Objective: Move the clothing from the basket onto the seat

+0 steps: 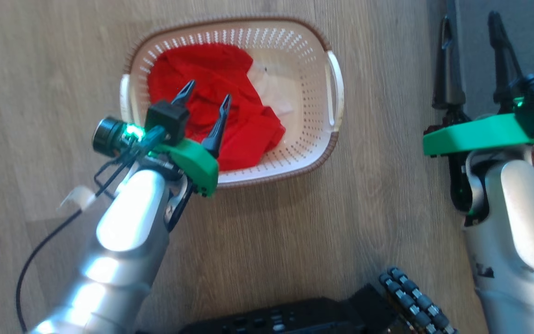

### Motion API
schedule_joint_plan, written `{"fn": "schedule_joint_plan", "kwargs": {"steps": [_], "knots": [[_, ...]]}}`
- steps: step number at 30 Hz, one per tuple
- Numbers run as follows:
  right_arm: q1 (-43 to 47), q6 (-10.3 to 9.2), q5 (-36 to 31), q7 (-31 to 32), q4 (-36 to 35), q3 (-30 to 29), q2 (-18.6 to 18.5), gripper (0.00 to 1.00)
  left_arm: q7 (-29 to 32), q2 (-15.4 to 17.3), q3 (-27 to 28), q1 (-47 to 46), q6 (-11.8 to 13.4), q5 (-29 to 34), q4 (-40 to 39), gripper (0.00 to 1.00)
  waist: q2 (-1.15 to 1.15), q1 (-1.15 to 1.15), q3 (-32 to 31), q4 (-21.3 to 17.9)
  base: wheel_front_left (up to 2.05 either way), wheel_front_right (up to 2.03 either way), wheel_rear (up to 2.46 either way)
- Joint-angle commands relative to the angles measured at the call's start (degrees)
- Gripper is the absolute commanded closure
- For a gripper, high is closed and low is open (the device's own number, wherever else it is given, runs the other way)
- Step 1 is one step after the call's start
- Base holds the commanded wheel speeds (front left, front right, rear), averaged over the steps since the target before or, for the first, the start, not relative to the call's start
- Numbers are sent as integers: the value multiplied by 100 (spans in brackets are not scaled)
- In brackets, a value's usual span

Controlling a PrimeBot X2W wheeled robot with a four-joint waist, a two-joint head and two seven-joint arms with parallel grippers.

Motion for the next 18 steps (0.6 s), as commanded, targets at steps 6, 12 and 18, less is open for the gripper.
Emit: {"fn": "schedule_joint_plan", "kwargs": {"steps": [6,12,18], "knots": [[-139,40,-52,-27,-270,158,80,0,-29,46,-380,-593,-35,-40,534,0,0,-2,653,-178,0,0,0],[-342,40,-53,-27,-326,294,110,0,-29,85,-1064,-1208,-36,-133,1421,0,0,-2,1009,-366,0,0,0],[-415,40,108,-27,-288,432,127,0,182,64,-2041,-1841,-37,-597,2280,0,0,-2,1277,-614,0,0,0]]}}
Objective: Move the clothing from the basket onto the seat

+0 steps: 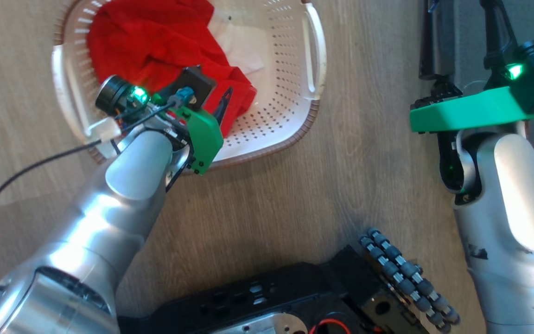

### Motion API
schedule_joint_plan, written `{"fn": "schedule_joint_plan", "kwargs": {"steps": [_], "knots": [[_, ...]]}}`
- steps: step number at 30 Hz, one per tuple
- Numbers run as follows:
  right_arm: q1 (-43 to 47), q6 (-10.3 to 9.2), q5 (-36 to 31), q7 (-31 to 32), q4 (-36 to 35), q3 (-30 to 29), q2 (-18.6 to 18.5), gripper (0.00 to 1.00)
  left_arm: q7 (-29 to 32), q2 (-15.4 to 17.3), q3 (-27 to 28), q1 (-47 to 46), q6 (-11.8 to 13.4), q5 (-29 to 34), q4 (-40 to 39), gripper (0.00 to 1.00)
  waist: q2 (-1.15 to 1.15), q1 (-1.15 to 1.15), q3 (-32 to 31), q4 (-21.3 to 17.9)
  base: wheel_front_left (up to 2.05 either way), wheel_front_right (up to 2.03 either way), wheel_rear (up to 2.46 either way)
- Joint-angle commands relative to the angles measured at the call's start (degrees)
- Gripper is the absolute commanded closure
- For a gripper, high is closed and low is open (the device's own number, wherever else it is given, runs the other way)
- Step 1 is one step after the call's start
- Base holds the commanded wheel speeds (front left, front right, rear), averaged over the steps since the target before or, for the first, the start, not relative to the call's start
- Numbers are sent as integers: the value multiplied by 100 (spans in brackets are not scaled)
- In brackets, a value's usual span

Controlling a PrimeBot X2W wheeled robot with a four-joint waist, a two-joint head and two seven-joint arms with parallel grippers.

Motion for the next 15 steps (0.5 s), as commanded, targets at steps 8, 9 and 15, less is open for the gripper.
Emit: {"fn": "schedule_joint_plan", "kwargs": {"steps": [8,9,15], "knots": [[191,40,287,-27,-137,187,76,0,585,38,-858,-302,-36,-756,214,0,0,-1,291,-335,0,0,0],[192,40,313,-27,-141,200,76,0,659,43,-944,-332,-36,-845,244,0,0,-1,318,-365,0,0,0],[237,40,435,-27,-140,198,77,0,973,130,-1401,-436,-36,-1266,389,0,0,-1,377,-460,0,0,0]]}}
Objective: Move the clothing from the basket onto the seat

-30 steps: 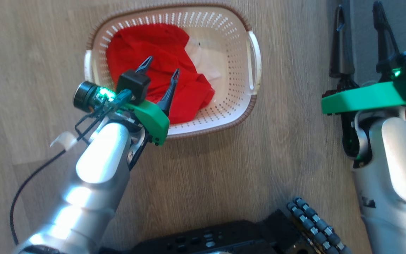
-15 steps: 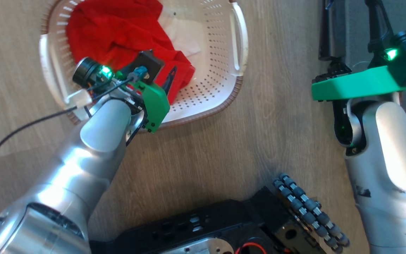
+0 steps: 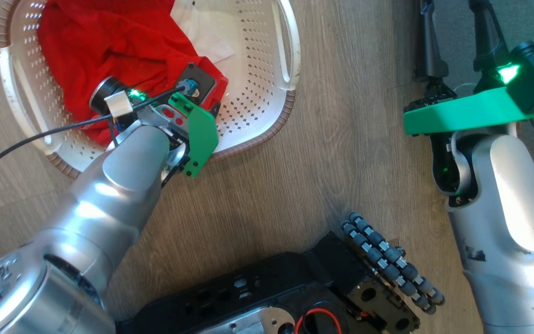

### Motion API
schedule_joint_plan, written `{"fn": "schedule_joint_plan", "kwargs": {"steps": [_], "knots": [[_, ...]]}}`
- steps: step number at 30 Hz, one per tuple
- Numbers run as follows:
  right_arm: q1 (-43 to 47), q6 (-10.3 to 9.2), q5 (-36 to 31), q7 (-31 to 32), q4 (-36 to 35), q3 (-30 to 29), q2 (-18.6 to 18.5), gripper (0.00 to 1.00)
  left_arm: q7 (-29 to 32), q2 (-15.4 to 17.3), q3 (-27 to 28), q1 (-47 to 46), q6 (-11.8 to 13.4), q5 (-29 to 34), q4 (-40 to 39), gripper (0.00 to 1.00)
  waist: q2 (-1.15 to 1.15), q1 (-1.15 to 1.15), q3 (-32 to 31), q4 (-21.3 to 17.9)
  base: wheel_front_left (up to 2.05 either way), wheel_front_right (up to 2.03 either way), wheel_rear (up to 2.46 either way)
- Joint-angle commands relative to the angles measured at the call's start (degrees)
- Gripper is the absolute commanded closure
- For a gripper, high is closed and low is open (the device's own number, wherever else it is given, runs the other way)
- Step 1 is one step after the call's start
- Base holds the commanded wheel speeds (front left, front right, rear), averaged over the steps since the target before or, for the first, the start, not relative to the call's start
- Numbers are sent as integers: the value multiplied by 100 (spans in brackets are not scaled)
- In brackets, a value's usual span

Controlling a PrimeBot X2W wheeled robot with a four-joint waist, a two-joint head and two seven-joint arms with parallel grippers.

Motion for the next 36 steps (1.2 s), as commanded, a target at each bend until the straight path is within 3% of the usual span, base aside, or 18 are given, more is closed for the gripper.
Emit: {"fn": "schedule_joint_plan", "kwargs": {"steps": [1,24,25,27,28,36], "knots": [[255,40,59,-27,-149,52,49,0,69,66,-46,-29,-36,-69,-13,0,0,0,8,-16,0,0,0],[513,40,113,-27,-256,-45,50,0,539,71,-915,-285,-36,-189,596,0,0,0,113,13,0,0,0],[509,40,108,-27,-256,-51,50,0,541,74,-936,-296,-36,-204,601,8,0,0,113,20,0,0,0],[495,40,95,-27,-253,-65,50,0,473,76,-959,-333,-36,-237,602,66,0,0,115,35,0,0,0],[485,40,86,-27,-248,-72,50,0,443,76,-973,-348,-36,-251,604,100,0,0,113,42,0,0,0],[277,40,72,-27,-193,-57,50,0,-70,61,-909,-476,-36,-458,609,100,0,0,14,74,0,0,0]]}}
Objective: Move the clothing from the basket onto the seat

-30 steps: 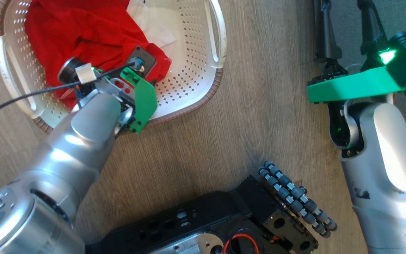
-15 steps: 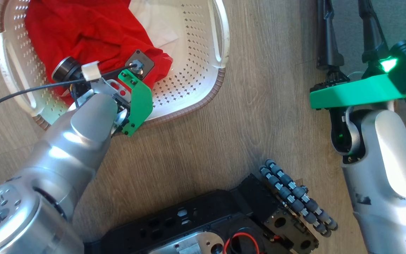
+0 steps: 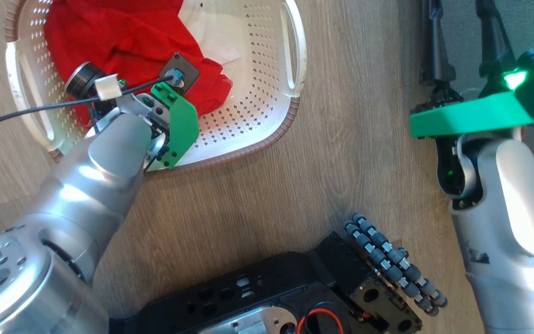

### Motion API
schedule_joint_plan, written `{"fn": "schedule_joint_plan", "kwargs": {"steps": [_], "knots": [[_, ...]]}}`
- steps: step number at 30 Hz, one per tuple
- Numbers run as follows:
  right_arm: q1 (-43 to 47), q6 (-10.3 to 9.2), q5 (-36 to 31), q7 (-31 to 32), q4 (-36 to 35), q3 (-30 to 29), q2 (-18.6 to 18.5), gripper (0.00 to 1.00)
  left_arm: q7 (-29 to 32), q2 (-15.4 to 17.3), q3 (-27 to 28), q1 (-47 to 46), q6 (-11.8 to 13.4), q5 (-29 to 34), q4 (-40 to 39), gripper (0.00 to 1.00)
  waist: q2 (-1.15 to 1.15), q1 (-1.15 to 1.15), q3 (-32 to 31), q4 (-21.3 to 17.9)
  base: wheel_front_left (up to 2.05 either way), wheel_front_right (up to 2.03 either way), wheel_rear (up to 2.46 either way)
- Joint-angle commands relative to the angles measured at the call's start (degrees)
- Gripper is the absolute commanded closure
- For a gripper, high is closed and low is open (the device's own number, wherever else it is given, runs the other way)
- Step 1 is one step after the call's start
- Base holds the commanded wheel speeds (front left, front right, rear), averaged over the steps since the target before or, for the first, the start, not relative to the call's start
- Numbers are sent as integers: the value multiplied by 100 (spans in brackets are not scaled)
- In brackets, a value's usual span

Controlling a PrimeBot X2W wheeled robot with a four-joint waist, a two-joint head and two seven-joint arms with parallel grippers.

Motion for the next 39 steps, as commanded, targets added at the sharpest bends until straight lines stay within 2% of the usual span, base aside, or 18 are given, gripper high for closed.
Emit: {"fn": "schedule_joint_plan", "kwargs": {"steps": [1,13,21,29,39], "knots": [[80,40,-25,-27,-119,85,43,0,-182,-23,103,-33,-36,-65,-39,100,0,0,-53,-1,0,0,0],[49,40,-372,-27,129,-44,43,0,-1012,-120,369,246,-29,-488,-292,100,0,0,-975,396,0,0,0],[161,40,-577,-27,312,-83,23,0,-1181,-127,589,582,60,-737,-903,100,0,0,-1702,716,0,0,0],[466,40,-591,-27,536,-88,-171,0,-1188,-128,1453,1140,361,-560,-2067,100,0,0,-2589,1108,0,0,0],[968,40,-510,-27,861,35,-267,0,-1189,-96,2714,2210,332,111,-3185,100,0,0,-3758,1430,0,0,0]]}}
